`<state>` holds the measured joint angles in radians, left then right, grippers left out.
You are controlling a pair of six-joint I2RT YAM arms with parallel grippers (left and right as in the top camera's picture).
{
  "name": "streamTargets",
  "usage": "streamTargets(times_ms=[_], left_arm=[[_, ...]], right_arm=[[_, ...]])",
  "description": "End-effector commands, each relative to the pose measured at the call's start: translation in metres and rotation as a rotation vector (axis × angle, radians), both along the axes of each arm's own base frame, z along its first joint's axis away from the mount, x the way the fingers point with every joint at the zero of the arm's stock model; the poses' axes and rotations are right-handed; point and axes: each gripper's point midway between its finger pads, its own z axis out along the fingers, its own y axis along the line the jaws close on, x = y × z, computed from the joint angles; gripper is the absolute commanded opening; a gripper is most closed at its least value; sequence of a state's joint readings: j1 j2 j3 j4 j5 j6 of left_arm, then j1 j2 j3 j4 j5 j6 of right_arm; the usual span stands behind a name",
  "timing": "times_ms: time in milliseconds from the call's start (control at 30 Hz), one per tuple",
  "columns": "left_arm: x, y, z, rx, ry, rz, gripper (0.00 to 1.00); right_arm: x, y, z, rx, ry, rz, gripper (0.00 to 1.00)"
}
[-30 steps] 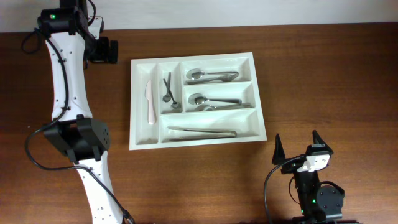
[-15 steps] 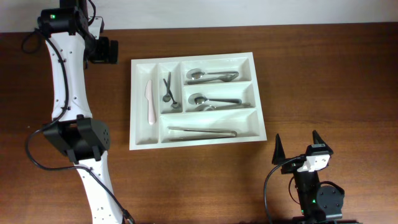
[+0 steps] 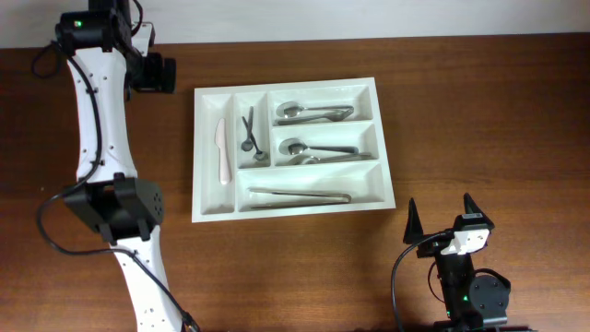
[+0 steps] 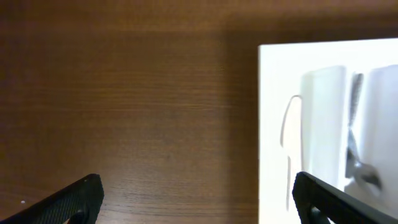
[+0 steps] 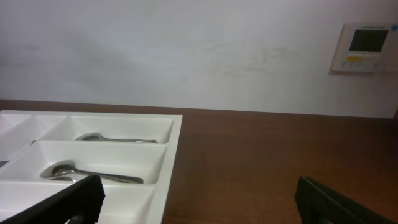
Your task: Pack container
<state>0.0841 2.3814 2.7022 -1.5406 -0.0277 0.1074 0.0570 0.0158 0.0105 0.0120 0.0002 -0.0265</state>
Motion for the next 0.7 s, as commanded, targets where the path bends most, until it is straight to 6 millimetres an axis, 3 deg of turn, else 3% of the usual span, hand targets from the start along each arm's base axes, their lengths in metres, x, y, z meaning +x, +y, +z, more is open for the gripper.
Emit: streamTargets(times_ms=[0, 167, 233, 267, 400, 533, 667], left_arm=[[-0.038, -0.027, 0.132, 0.015, -0.286, -0.041, 0.99], [-0.109, -0.055, 0.240, 0.011, -0.545, -0.104, 0.99], [-0.153, -0.062, 0.285, 0.005, -0.673, -0.126, 0.99], [-0.167, -0.063, 0.297, 0.004, -0.708, -0.129, 0.99], [-0.252, -0.059, 0.354, 0.004, -0.913, -0.129, 0.99], [-0.323, -0.054, 0.372, 0.004, -1.021, -0.127, 0.99], [-0.374, -0.047, 0.353, 0.041, -1.027, -0.124, 0.99]], right_arm=[[0.000, 0.000, 0.001, 0.010, -0.008, -0.005, 0.99], [0.000, 0.000, 0.001, 0.010, -0.008, -0.005, 0.99], [0.000, 0.000, 0.001, 0.010, -0.008, -0.005, 0.99], [0.000, 0.000, 0.001, 0.010, -0.008, -0.005, 0.99], [0.000, 0.000, 0.001, 0.010, -0.008, -0.005, 0.99], [0.000, 0.000, 0.001, 0.010, -0.008, -0.005, 0.99], [0.000, 0.000, 0.001, 0.010, -0.008, -0.005, 0.99]])
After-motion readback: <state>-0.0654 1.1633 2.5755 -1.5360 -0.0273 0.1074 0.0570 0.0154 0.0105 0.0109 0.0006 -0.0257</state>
